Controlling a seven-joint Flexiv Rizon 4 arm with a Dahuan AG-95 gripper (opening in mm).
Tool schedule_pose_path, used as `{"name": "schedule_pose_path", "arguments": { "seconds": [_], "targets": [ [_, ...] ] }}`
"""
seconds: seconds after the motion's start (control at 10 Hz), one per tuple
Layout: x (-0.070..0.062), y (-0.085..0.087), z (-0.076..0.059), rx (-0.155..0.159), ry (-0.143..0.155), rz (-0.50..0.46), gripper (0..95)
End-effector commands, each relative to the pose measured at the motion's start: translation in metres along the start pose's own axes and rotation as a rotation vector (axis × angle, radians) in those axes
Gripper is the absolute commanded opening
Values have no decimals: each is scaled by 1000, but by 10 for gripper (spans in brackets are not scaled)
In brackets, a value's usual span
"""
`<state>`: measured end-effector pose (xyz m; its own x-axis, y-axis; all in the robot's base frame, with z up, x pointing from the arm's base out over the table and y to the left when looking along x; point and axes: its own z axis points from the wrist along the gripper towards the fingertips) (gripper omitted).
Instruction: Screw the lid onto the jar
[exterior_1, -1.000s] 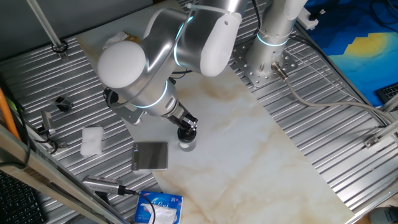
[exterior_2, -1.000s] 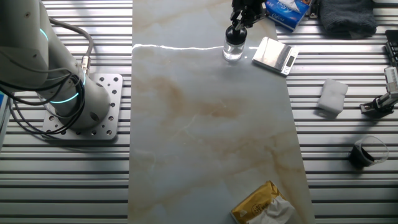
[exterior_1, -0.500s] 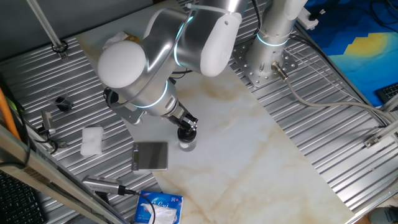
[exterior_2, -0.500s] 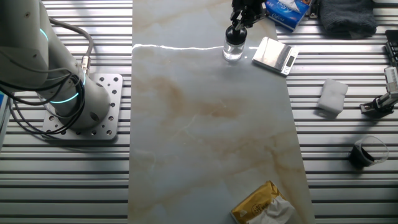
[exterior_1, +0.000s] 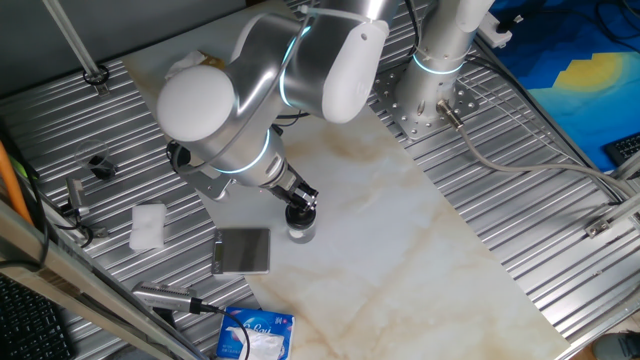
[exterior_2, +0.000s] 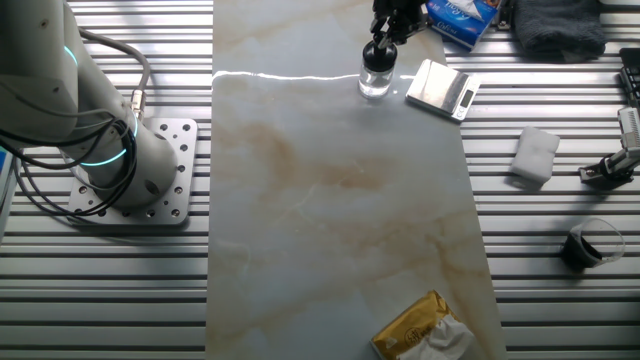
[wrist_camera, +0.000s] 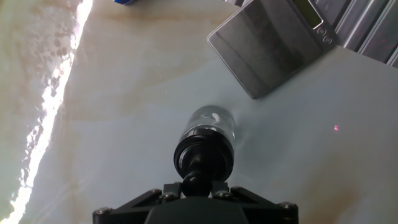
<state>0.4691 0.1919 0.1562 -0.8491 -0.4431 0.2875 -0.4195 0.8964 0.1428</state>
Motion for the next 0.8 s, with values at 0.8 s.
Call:
{"name": "schedule_pose_path", "arguments": {
  "seconds": [0.8],
  "targets": [
    [2, -1, 0, 7, -38, 9, 570]
  ]
}}
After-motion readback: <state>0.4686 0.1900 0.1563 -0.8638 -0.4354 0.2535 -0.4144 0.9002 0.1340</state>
